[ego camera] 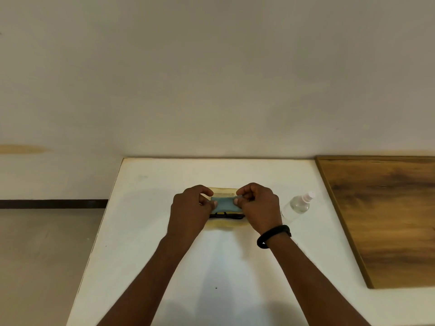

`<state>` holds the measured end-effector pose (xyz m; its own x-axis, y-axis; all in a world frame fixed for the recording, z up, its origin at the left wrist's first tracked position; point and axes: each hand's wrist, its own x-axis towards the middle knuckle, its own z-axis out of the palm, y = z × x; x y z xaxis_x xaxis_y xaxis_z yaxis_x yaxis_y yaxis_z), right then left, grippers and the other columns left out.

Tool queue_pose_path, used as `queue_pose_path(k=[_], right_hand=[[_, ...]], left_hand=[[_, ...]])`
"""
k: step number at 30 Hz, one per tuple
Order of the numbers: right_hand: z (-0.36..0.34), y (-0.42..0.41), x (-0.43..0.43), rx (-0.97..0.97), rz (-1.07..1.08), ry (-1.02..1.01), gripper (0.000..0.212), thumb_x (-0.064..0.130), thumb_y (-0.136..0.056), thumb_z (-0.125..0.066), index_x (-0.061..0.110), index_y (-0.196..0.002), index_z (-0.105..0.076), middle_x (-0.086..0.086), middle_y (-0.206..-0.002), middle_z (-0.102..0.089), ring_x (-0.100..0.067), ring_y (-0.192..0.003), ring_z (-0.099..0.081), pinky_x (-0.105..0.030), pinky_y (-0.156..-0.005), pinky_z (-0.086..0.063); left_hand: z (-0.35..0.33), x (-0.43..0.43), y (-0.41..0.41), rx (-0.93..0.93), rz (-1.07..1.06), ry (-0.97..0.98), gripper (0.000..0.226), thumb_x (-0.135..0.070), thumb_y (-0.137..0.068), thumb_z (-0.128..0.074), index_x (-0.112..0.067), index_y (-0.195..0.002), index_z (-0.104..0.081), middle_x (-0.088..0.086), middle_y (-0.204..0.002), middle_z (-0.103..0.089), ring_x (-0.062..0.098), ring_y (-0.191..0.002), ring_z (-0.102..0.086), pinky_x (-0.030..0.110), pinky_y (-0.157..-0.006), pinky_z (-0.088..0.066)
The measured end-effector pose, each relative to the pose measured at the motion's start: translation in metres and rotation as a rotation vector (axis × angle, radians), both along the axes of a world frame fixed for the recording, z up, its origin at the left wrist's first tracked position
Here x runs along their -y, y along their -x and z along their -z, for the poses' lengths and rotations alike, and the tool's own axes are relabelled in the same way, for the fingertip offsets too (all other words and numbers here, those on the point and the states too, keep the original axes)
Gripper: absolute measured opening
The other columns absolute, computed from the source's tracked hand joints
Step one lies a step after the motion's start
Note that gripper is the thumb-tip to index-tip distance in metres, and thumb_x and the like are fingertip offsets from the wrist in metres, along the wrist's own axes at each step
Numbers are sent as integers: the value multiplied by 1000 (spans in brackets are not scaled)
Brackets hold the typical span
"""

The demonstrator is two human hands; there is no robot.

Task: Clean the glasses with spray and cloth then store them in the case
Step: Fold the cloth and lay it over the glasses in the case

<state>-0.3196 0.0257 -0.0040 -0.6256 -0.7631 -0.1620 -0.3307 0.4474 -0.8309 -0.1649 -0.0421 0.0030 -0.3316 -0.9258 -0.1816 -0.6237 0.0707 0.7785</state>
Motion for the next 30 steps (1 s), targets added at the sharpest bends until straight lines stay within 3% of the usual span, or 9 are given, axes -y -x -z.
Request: queue_pose_path(k=[2,7,13,17,22,27,30], right_hand=[[3,-3,3,-62,-33,-37,12,9,-75,-74,19,-80,-71,7,-69,-66,-9,-71,-62,-15,-62,-45],[11,-11,2,-152,-54,-74,15,11,-74,-73,24,-75,-66,12,-65,-61,-9,-67,-59,-22,-62,-45],[14,-15,-5,-222,-60,-109,13,15,-77,-71,25,-80,-64,11,-75,-60,-8,-71,-55,-14,-54,-31],[18,-18,-12,-239,-30,-133,17,20,-77,-73,27,-86,-60,5,-83,-57,-12,-76,-53,-25,-57,-34],[24,-20,-21,-224,5,-137,23,27,-77,-74,27,-91,-56,5,-87,-57,-15,-81,-57,-29,-63,-40],[22,-24,-26,-218,-4,-144,22,29,-79,-74,28,-89,-53,7,-86,-57,-14,-79,-55,-22,-56,-34],[21,-25,-28,-206,-6,-146,21,30,-81,-72,29,-88,-52,8,-86,-56,-13,-79,-54,-18,-56,-32]], left_hand=[[3,1,-1,41,0,16,16,-26,-83,-75,-25,-98,-70,-6,-74,-70,9,-72,-65,21,-62,-46],[8,3,-3,118,4,37,19,-29,-83,-75,-27,-100,-69,-10,-74,-66,8,-72,-63,21,-60,-42],[14,0,-5,195,59,69,22,-28,-83,-74,-25,-104,-69,-5,-84,-70,14,-80,-64,25,-70,-42],[19,-4,-7,256,97,106,26,-30,-85,-71,-26,-110,-66,-2,-97,-69,19,-96,-64,29,-76,-44],[22,-7,-12,273,100,125,26,-32,-85,-72,-23,-109,-65,0,-98,-65,19,-97,-60,28,-75,-42],[17,-9,-20,236,75,99,29,-36,-80,-76,-25,-104,-62,-4,-92,-60,14,-85,-57,23,-62,-35],[15,-2,-33,211,71,154,48,-38,-74,-82,-27,-111,-53,-4,-102,-53,18,-96,-58,28,-72,-43]])
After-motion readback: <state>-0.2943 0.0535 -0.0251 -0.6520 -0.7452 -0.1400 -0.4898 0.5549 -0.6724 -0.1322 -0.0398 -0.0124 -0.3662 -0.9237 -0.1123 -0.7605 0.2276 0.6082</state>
